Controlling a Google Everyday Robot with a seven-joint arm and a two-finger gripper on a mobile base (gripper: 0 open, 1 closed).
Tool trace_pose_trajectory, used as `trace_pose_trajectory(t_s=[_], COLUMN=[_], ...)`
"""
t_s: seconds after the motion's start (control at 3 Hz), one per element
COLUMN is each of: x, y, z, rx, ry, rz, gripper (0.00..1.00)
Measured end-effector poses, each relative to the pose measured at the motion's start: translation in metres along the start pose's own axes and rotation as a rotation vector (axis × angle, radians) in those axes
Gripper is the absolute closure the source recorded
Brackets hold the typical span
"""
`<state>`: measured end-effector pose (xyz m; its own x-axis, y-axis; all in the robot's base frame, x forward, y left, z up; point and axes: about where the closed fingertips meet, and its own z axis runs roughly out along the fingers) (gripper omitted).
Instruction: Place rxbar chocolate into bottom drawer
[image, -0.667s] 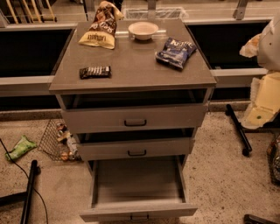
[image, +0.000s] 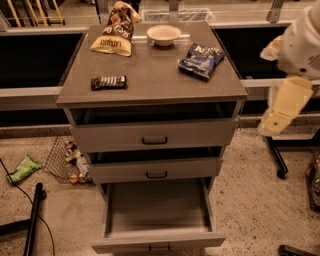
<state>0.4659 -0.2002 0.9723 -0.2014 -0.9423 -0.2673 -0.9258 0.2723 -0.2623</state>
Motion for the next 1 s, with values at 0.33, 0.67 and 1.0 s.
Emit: trace_pose_trajectory(t_s=[0.33, 0.67, 1.0], x=[-0.042, -0.089, -0.138], y=[-0.041, -0.075, -0.094], z=[0.026, 0.048, 0.08], rx=[0.015, 0.006, -0.058], ry=[-0.125, -0.291, -0.48], rz=[-0.01, -0.011, 0.012], gripper=[0.0, 0.0, 0.0])
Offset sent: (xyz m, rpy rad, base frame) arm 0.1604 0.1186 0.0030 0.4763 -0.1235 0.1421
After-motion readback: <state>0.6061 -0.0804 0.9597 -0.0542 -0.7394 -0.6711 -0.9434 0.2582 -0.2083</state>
